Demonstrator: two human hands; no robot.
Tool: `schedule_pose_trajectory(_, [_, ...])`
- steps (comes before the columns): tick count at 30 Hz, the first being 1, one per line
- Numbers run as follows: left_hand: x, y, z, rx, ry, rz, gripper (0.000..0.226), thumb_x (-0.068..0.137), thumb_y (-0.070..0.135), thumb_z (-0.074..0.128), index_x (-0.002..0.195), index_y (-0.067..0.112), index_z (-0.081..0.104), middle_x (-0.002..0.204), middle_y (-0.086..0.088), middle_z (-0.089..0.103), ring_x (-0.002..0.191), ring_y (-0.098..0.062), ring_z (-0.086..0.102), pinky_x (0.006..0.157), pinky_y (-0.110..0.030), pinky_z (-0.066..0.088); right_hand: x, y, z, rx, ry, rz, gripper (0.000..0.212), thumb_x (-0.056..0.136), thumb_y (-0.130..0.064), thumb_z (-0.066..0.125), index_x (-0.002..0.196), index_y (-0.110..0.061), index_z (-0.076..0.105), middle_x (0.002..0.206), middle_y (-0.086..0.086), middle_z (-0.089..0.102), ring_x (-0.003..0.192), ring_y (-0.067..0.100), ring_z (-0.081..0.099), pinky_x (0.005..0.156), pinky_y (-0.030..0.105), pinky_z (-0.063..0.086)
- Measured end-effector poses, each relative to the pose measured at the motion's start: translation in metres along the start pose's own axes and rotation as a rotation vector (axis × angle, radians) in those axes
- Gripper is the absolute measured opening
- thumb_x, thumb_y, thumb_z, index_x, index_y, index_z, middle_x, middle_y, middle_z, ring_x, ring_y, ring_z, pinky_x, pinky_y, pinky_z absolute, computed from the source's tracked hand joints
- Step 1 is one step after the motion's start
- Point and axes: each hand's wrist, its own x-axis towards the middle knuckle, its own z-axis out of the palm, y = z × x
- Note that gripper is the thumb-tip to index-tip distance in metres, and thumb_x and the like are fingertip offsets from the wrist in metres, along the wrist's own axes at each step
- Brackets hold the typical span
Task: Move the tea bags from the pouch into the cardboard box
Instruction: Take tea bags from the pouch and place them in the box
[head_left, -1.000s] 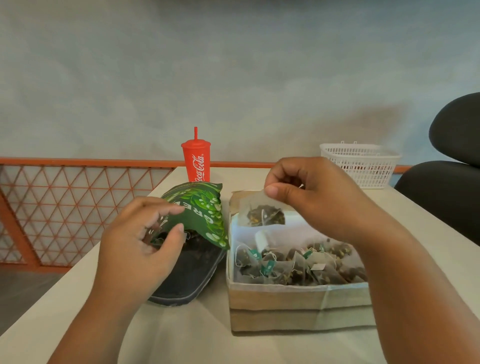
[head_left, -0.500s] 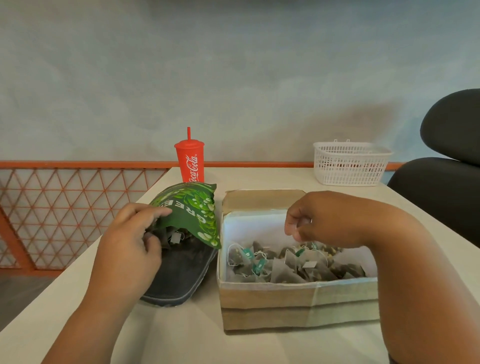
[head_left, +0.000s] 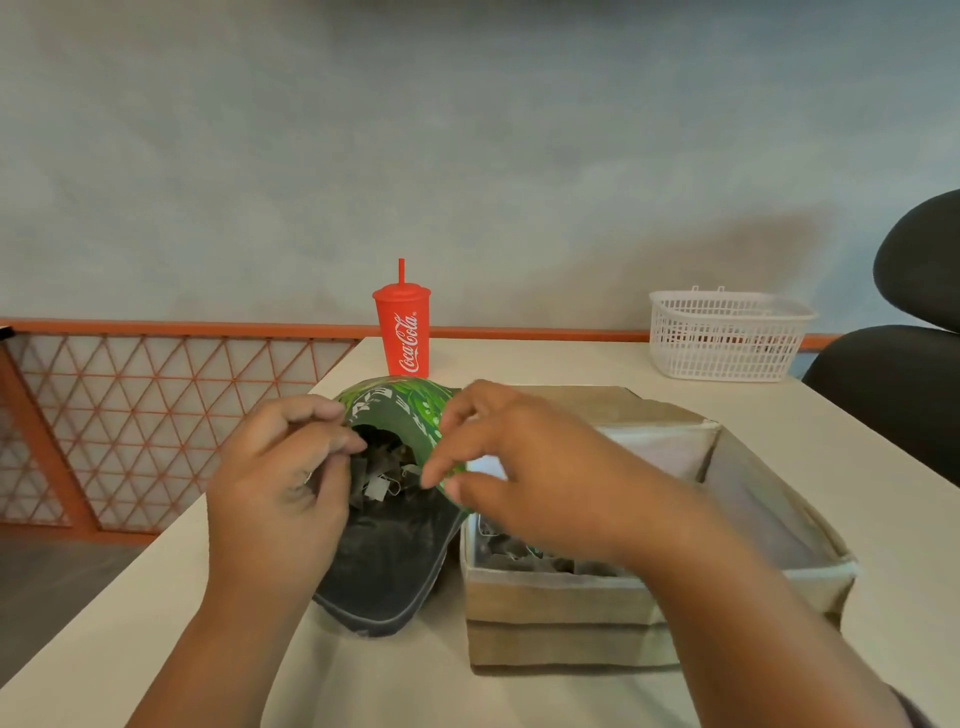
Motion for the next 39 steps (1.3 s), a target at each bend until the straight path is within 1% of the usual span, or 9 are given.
schedule_pose_trajectory(3, [0.001,0.001,0.000,-0.015,0.001,0.014,0.019,0.076,-0.002,0.055,0.083,0.003,0.072,0.097,0.000,0.058,0.091,0.004,0.053,0.087,-0.006,0.041,0.007,-0.004,0.016,-0.113,-0.083,-0.025,0.042,0.095,-0.023,0.048,0.135,-0.035,0.044,0.149,-0.013,0.022,0.131,0.013,0.030,0.103,0.027,0.030])
schedule_pose_trajectory(6, [0.001,0.004,0.000,0.022,0.009,0.048,0.022,0.078,-0.002,0.054,0.094,0.000,0.070,0.097,-0.007,0.062,0.093,-0.009,0.056,0.090,-0.008,0.040,0.011,-0.001,0.024,-0.197,-0.113,-0.023,0.060,0.097,-0.019,0.043,0.148,-0.031,0.013,0.155,-0.018,-0.003,0.142,0.016,0.015,0.111,0.031,0.022])
schedule_pose_trajectory(9, [0.002,0.007,0.000,0.070,0.017,0.089,0.024,0.083,0.003,0.053,0.100,-0.001,0.069,0.099,-0.014,0.064,0.096,-0.018,0.056,0.089,-0.014,0.042,0.014,0.001,0.028,-0.222,-0.059,-0.017,0.071,0.095,-0.010,0.044,0.148,-0.031,0.003,0.154,-0.021,-0.013,0.141,0.019,0.017,0.112,0.034,0.026])
schedule_pose_trajectory(15, [0.002,0.025,0.001,0.241,-0.016,0.175,0.029,0.081,0.016,0.049,0.092,0.002,0.072,0.087,-0.013,0.059,0.083,-0.022,0.047,0.071,-0.018,0.030,0.018,0.009,0.029,-0.169,0.093,-0.032,0.072,0.092,-0.004,0.045,0.148,-0.032,0.009,0.154,-0.024,-0.005,0.134,0.021,0.035,0.106,0.038,0.038])
schedule_pose_trajectory(19, [-0.004,0.037,0.007,0.203,-0.236,0.181,0.027,0.080,0.017,0.047,0.084,0.008,0.073,0.077,-0.004,0.063,0.068,-0.016,0.057,0.059,-0.016,0.041,0.019,0.014,0.027,-0.073,0.174,-0.046,0.068,0.091,-0.002,0.043,0.146,-0.032,0.019,0.152,-0.027,0.004,0.134,0.018,0.036,0.105,0.037,0.038])
schedule_pose_trajectory(22, [-0.013,0.046,0.017,0.271,-0.424,0.062,0.015,0.071,0.011,0.064,0.085,0.012,0.071,0.080,-0.002,0.065,0.062,-0.020,0.063,0.051,-0.021,0.045,0.020,0.015,0.029,-0.070,0.166,-0.061,0.069,0.089,0.002,0.042,0.146,-0.030,0.020,0.152,-0.026,0.005,0.136,0.018,0.033,0.108,0.036,0.035])
schedule_pose_trajectory(27, [-0.020,0.046,0.030,0.418,-0.622,-0.140,0.037,0.092,0.020,0.043,0.127,0.028,0.050,0.126,0.008,0.050,0.109,-0.014,0.052,0.081,-0.021,0.043,0.020,0.012,0.031,-0.123,0.089,-0.042,0.077,0.088,0.004,0.042,0.147,-0.034,0.010,0.148,-0.030,-0.006,0.138,0.018,0.028,0.111,0.034,0.031])
schedule_pose_trajectory(35, [-0.021,-0.004,0.032,0.650,-0.839,-0.353,0.034,0.089,0.025,0.045,0.122,0.022,0.054,0.127,-0.003,0.046,0.112,-0.020,0.051,0.094,-0.027,0.042,0.019,0.007,0.034,-0.116,0.078,-0.074,0.069,0.092,-0.004,0.041,0.147,-0.033,0.012,0.152,-0.027,-0.001,0.134,0.019,0.035,0.107,0.033,0.035])
schedule_pose_trajectory(39, [-0.018,-0.016,0.033,0.639,-0.908,-0.422,0.039,0.093,0.023,0.041,0.132,0.023,0.045,0.134,-0.007,0.038,0.119,-0.023,0.046,0.101,-0.032,0.039,0.019,0.003,0.038,-0.134,0.096,-0.126,0.063,0.095,-0.011,0.041,0.147,-0.032,0.012,0.153,-0.024,0.000,0.138,0.011,0.025,0.109,0.028,0.030])
